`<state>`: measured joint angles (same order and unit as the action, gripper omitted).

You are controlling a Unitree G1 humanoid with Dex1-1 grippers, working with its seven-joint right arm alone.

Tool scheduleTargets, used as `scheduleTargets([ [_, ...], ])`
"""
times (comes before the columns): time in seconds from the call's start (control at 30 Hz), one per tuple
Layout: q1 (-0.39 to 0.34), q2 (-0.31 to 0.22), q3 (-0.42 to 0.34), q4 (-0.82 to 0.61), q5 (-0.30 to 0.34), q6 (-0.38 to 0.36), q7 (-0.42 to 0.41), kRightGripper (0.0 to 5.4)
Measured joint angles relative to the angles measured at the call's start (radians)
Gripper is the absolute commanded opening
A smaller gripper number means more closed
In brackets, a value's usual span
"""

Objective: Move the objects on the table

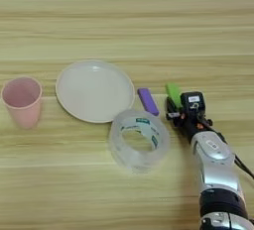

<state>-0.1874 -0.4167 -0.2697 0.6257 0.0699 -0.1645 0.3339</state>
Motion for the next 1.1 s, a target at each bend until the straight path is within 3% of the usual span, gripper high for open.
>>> scheduleTargets([
  [0.43,0.0,0.0,0.0,-0.012,0.007,0.015,0.001,1.39],
  [0.63,-0.016,-0.001,0.017,-0.098,0.006,0.056,0.01,1.39],
  [0.9,-0.059,-0.004,0.043,-0.226,0.002,0.138,0.022,1.39],
  [1.1,-0.059,0.031,0.11,-0.451,0.024,0.253,0.056,1.39],
])
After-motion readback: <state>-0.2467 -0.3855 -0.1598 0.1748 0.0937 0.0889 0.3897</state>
